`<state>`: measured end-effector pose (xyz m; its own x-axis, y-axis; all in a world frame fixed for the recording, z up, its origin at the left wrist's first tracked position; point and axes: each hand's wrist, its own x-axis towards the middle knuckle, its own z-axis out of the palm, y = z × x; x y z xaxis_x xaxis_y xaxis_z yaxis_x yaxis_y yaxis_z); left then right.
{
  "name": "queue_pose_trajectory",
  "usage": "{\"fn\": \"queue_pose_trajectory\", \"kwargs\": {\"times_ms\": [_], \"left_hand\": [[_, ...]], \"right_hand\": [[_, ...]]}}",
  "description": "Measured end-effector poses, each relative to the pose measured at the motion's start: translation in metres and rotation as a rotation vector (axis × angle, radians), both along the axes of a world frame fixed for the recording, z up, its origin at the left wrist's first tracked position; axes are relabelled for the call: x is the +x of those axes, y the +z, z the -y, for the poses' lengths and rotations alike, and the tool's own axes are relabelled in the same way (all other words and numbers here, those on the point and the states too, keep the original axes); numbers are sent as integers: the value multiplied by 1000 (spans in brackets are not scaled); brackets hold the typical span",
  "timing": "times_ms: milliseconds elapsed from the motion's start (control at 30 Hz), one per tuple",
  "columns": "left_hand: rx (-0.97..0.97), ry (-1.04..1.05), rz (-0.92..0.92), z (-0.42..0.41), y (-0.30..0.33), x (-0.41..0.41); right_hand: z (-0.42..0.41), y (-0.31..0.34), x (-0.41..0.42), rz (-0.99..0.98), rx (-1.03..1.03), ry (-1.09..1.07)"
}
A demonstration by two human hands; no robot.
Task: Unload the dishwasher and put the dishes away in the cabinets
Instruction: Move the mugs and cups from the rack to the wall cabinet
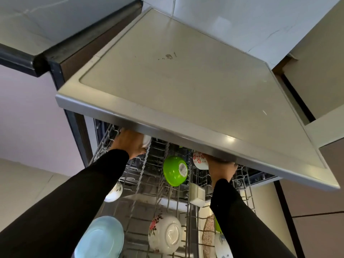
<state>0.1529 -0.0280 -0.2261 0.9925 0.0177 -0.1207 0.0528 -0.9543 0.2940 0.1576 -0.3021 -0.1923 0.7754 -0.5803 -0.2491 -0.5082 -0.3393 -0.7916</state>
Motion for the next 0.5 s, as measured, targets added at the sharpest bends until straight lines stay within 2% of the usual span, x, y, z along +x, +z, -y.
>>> {"fn": "queue_pose_trajectory", "kwargs": {"times_ms": [67, 167, 367, 500], "left_hand": [[-39, -35, 77, 3, 6, -15], [-105, -63, 161, 6, 22, -49], [-510, 23, 40, -8, 82, -149], [-676, 144, 50, -31, 117, -205]], "right_hand": [[-5, 9, -19, 69, -18, 44], [-8, 15, -55, 104, 87, 39], [-39, 36, -144, 67, 378, -12], [-81, 64, -193, 54, 552, -111]]}}
